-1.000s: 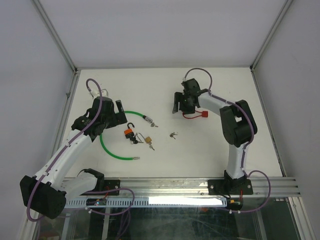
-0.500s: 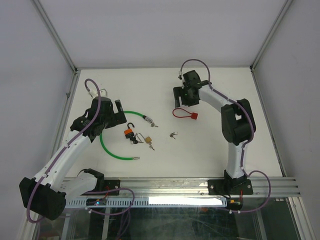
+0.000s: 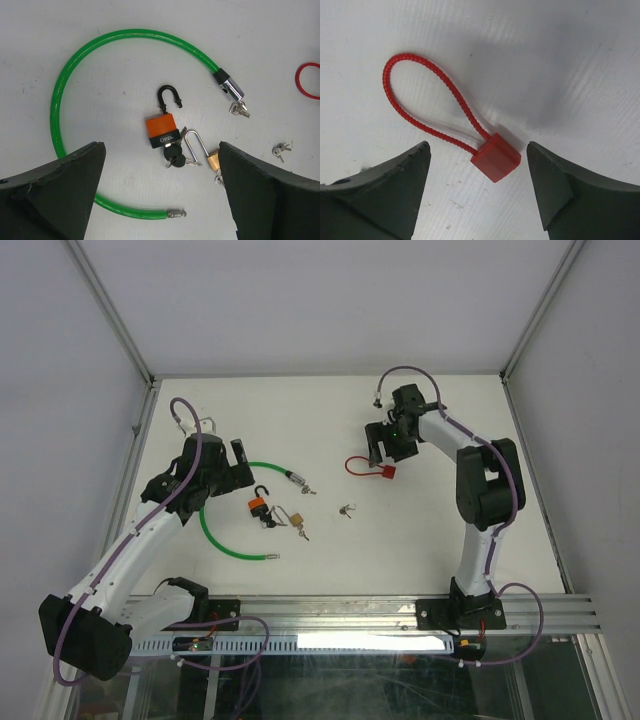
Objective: Unlock with the key
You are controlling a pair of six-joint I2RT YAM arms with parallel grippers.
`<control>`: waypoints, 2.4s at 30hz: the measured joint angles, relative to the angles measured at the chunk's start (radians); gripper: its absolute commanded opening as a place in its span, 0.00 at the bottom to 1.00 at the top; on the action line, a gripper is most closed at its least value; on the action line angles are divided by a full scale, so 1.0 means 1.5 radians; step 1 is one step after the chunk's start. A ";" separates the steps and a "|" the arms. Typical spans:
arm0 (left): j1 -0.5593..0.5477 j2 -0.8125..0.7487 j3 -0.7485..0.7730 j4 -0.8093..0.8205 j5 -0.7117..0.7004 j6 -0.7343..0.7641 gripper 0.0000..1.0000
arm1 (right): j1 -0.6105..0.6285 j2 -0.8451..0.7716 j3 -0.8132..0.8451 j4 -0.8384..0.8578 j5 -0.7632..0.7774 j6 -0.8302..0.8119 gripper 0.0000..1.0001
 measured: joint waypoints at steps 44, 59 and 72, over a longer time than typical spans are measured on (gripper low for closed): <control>0.005 -0.004 -0.004 0.001 0.021 0.000 0.99 | 0.251 -0.035 -0.107 0.058 0.236 0.272 0.55; 0.013 0.011 -0.004 0.007 0.094 -0.006 0.99 | 0.295 -0.143 -0.208 0.113 0.237 0.331 0.61; -0.098 0.052 -0.071 0.121 0.195 -0.133 0.99 | 0.289 -0.251 -0.399 0.304 0.194 0.385 0.41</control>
